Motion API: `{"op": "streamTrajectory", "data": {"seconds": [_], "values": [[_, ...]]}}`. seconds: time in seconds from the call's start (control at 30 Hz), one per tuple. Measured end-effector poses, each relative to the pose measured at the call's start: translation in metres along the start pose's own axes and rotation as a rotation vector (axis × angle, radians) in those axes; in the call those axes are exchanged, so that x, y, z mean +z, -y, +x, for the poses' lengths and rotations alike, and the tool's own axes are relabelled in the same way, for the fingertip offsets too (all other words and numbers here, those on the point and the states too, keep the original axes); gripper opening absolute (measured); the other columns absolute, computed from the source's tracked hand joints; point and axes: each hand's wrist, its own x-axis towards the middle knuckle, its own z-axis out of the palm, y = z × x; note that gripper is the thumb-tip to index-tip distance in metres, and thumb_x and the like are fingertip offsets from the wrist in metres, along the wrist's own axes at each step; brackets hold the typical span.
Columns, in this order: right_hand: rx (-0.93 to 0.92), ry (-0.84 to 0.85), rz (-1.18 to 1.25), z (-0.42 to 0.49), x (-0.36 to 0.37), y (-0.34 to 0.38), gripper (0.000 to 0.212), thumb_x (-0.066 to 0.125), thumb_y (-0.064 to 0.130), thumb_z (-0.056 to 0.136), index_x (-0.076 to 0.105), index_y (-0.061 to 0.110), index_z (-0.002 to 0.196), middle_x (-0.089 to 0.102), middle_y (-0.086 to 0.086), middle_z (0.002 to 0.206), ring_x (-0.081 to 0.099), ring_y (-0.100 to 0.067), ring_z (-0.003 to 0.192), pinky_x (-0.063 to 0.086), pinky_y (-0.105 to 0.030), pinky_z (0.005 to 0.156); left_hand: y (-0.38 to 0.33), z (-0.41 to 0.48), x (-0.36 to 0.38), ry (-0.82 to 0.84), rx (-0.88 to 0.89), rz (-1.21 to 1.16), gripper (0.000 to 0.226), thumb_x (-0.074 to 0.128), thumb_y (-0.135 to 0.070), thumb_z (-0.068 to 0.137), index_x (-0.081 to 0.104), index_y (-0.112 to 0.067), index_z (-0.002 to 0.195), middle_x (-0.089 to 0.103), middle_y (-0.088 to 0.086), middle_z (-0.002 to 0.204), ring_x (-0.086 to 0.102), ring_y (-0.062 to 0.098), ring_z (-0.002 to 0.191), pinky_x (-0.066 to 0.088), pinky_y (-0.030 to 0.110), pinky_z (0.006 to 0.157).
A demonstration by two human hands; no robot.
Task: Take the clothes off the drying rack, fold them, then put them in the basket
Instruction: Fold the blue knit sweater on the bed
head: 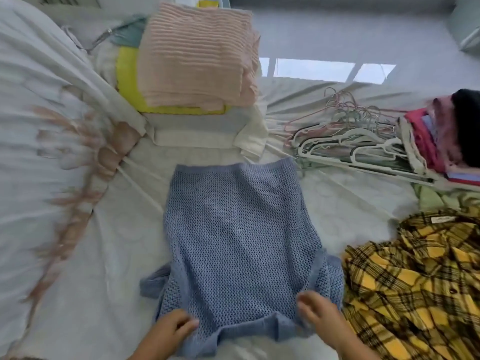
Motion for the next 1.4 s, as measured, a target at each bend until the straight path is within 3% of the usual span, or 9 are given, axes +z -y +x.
{"op": "streamTrajectory", "data": {"seconds": [0.17, 0.33, 0.5, 0.77, 0.87, 1.03, 1.17, 1.27, 1.4], "values": [[0.138, -0.582, -0.061, 0.042, -0.042, -0.020, 0.025, 0.050, 0.001, 0.090, 0.059, 0.000, 0.114, 0.056, -0.014, 0.110, 0.051, -0.029, 0.108, 0.041, -0.039, 0.092, 0.022, 0.029, -0.027, -0.699, -0.237, -0.171, 0.007, 0.059, -0.004, 0.087, 0.065, -0.004, 0.083, 0.066, 0.020, 0.088, 0.062, 0.035, 0.087, 0.042, 0.035, 0.069], [0.291, -0.528, -0.157, 0.064, -0.057, -0.030, 0.044, 0.059, 0.008, 0.087, 0.048, -0.003, 0.128, 0.051, -0.022, 0.125, 0.048, -0.036, 0.114, 0.040, -0.042, 0.095, 0.050, 0.054, -0.032, -0.663, -0.500, -0.417, 0.035, 0.073, -0.023, 0.080, 0.063, 0.007, 0.093, 0.066, 0.025, 0.092, 0.062, 0.040, 0.089, 0.051, 0.046, 0.077], [0.393, -0.329, 0.344, 0.064, -0.063, -0.016, 0.026, 0.064, 0.017, 0.089, 0.056, 0.002, 0.108, 0.062, -0.016, 0.099, 0.059, -0.033, 0.084, 0.047, -0.042, 0.073, 0.038, 0.060, -0.031, -0.580, -0.462, -0.853, 0.021, 0.063, -0.006, 0.087, 0.058, 0.006, 0.103, 0.067, 0.017, 0.077, 0.052, 0.021, 0.063, 0.051, 0.036, 0.063], [0.419, -0.820, 0.668, 0.012, -0.085, -0.056, 0.027, 0.054, 0.014, 0.091, 0.050, 0.006, 0.117, 0.052, -0.012, 0.111, 0.048, -0.030, 0.096, 0.039, -0.049, 0.078, 0.089, 0.001, -0.055, -0.687, -0.397, -1.328, 0.049, 0.038, 0.002, 0.096, 0.072, -0.008, 0.063, 0.067, -0.001, 0.053, 0.065, 0.006, 0.050, 0.054, 0.020, 0.048], [0.460, -0.858, 0.852, 0.007, -0.084, -0.060, 0.034, 0.050, 0.008, 0.094, 0.047, -0.001, 0.126, 0.052, -0.014, 0.122, 0.050, -0.031, 0.096, 0.039, -0.044, 0.082, 0.097, -0.004, -0.058, -0.693, -0.358, -1.431, 0.027, 0.034, 0.004, 0.097, 0.058, -0.006, 0.087, 0.068, -0.003, 0.055, 0.066, 0.006, 0.053, 0.056, 0.020, 0.052], [0.309, -0.801, 0.952, 0.013, -0.080, -0.035, 0.017, 0.042, 0.003, 0.096, 0.053, 0.015, 0.095, 0.055, -0.009, 0.100, 0.052, -0.016, 0.076, 0.043, -0.029, 0.069, 0.072, 0.015, -0.073, -0.694, -0.276, -1.470, 0.039, 0.040, 0.011, 0.079, 0.060, -0.022, 0.082, 0.068, 0.001, 0.071, 0.064, 0.014, 0.069, 0.055, 0.026, 0.054], [0.356, -0.905, 1.023, 0.014, -0.082, -0.034, 0.024, 0.041, 0.004, 0.097, 0.055, 0.013, 0.113, 0.048, -0.010, 0.116, 0.052, -0.020, 0.080, 0.043, -0.035, 0.078, 0.067, 0.024, -0.078, -0.766, -0.375, -1.631, 0.020, 0.046, -0.006, 0.073, 0.056, -0.023, 0.076, 0.056, -0.002, 0.087, 0.053, 0.018, 0.091, 0.044, 0.037, 0.087], [0.356, -0.850, 1.087, 0.008, -0.084, -0.032, 0.015, 0.042, 0.007, 0.097, 0.048, 0.014, 0.110, 0.049, -0.013, 0.126, 0.054, -0.018, 0.078, 0.044, -0.031, 0.069, 0.072, 0.033, -0.069, -0.750, -0.550, -1.414, 0.035, 0.059, -0.038, 0.088, 0.057, -0.010, 0.107, 0.059, 0.007, 0.106, 0.054, 0.026, 0.105, 0.044, 0.042, 0.092], [0.314, -0.691, 1.147, -0.001, -0.078, -0.010, 0.026, 0.042, 0.006, 0.097, 0.044, 0.009, 0.123, 0.047, -0.014, 0.127, 0.053, -0.015, 0.083, 0.046, -0.030, 0.078, 0.066, 0.039, -0.060, -0.864, -0.533, -1.201, 0.039, 0.053, -0.006, 0.092, 0.046, 0.005, 0.129, 0.058, 0.023, 0.114, 0.056, 0.029, 0.093, 0.051, 0.033, 0.075]]}}
